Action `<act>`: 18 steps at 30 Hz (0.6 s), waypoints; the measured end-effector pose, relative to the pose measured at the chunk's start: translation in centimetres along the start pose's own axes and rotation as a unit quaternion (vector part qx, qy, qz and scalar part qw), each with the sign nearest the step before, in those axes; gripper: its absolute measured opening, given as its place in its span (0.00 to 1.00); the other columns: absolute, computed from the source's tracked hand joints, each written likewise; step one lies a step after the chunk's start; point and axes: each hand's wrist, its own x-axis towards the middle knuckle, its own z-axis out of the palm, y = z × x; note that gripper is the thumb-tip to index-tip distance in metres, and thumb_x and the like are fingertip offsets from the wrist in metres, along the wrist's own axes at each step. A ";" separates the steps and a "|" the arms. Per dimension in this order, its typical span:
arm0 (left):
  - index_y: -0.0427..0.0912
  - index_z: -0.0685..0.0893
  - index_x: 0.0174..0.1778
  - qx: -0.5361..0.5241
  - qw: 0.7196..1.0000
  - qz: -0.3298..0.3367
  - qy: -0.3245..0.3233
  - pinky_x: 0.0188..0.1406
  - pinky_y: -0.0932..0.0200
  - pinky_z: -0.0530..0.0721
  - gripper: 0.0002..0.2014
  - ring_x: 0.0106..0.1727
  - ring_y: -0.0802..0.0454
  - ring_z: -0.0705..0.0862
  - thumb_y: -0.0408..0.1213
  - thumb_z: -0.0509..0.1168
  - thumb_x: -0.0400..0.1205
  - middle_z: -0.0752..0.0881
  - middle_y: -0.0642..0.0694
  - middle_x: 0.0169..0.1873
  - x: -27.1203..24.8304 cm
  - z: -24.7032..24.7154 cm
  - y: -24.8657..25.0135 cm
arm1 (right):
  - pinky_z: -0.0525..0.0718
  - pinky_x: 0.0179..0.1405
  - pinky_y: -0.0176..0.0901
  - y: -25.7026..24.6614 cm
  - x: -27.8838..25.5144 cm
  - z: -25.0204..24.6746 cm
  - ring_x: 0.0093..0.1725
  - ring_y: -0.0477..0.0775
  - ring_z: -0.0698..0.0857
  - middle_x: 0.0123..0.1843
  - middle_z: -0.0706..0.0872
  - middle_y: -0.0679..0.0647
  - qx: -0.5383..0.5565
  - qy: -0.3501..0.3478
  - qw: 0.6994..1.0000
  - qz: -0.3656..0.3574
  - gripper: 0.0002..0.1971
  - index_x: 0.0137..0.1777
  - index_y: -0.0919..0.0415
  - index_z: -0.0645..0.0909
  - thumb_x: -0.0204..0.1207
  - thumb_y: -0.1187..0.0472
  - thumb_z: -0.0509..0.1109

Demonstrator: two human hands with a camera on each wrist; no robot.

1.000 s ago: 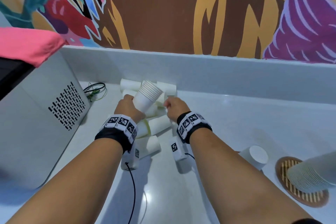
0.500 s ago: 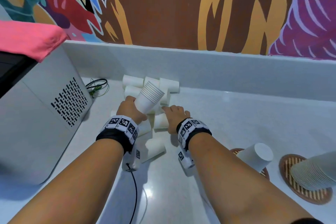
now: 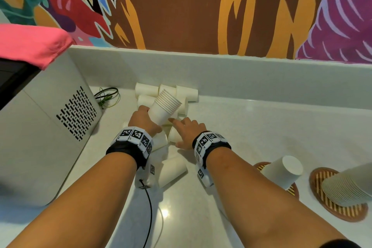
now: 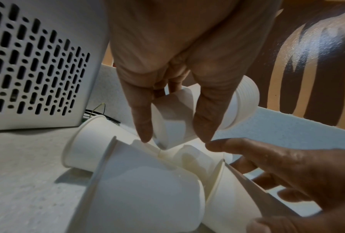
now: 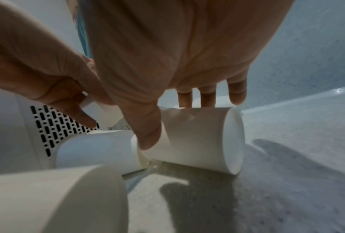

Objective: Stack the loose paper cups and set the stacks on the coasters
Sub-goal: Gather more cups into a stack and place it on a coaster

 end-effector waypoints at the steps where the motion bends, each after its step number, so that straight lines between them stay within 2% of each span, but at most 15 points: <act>1: 0.37 0.75 0.64 0.001 1.000 0.001 0.000 0.42 0.55 0.75 0.32 0.54 0.39 0.84 0.33 0.80 0.66 0.85 0.38 0.54 0.0 0.0 -0.1 | 0.72 0.65 0.64 -0.2 0.1 -0.1 0.69 0.65 0.73 0.74 0.68 0.57 -0.006 -0.001 1.000 -0.009 0.42 0.80 0.38 0.50 0.72 0.43 0.72; 3: 0.37 0.75 0.64 0.004 1.000 0.002 -0.003 0.42 0.55 0.74 0.32 0.54 0.39 0.84 0.33 0.80 0.66 0.85 0.38 0.54 0.0 -0.1 -0.1 | 0.73 0.63 0.63 -0.2 0.1 0.0 0.67 0.65 0.74 0.73 0.69 0.57 -0.004 -0.005 1.000 -0.010 0.34 0.78 0.39 0.57 0.75 0.46 0.71; 6: 0.37 0.75 0.64 0.011 1.000 0.006 -0.008 0.42 0.55 0.75 0.32 0.53 0.40 0.83 0.34 0.81 0.66 0.85 0.38 0.54 0.0 -0.2 -0.3 | 0.80 0.60 0.60 0.3 -0.1 0.4 0.63 0.65 0.77 0.72 0.66 0.57 0.043 0.004 0.999 0.021 0.26 0.69 0.46 0.67 0.74 0.48 0.72; 9: 0.37 0.74 0.64 0.016 1.000 0.005 -0.016 0.42 0.56 0.75 0.32 0.52 0.42 0.83 0.35 0.81 0.66 0.85 0.39 0.54 0.0 -0.3 -0.4 | 0.84 0.55 0.56 0.7 -0.1 -0.9 0.56 0.61 0.81 0.69 0.68 0.56 0.085 0.051 0.993 0.070 0.15 0.60 0.55 0.76 0.78 0.50 0.69; 11: 0.37 0.74 0.64 0.022 0.999 0.006 -0.023 0.43 0.55 0.75 0.32 0.51 0.42 0.83 0.35 0.81 0.66 0.85 0.39 0.54 0.0 -0.4 -0.5 | 0.84 0.54 0.55 1.1 -0.2 -2.7 0.52 0.59 0.82 0.65 0.71 0.57 0.105 0.094 0.984 0.113 0.14 0.59 0.59 0.79 0.81 0.50 0.65; 15: 0.38 0.75 0.64 0.035 0.999 0.010 -0.037 0.44 0.54 0.76 0.33 0.55 0.40 0.84 0.35 0.82 0.65 0.85 0.39 0.55 -0.3 -0.6 -0.2 | 0.82 0.56 0.56 2.1 -0.6 -7.2 0.55 0.64 0.81 0.60 0.76 0.60 0.170 0.230 0.938 0.194 0.14 0.56 0.61 0.81 0.83 0.52 0.60; 18: 0.38 0.75 0.64 0.048 0.997 0.023 -0.056 0.45 0.54 0.76 0.34 0.55 0.40 0.83 0.36 0.82 0.64 0.85 0.39 0.55 -0.6 -0.6 0.3 | 0.80 0.52 0.49 2.1 -0.9 -10.1 0.52 0.62 0.81 0.58 0.79 0.63 0.249 0.306 0.898 0.196 0.15 0.56 0.64 0.82 0.83 0.55 0.58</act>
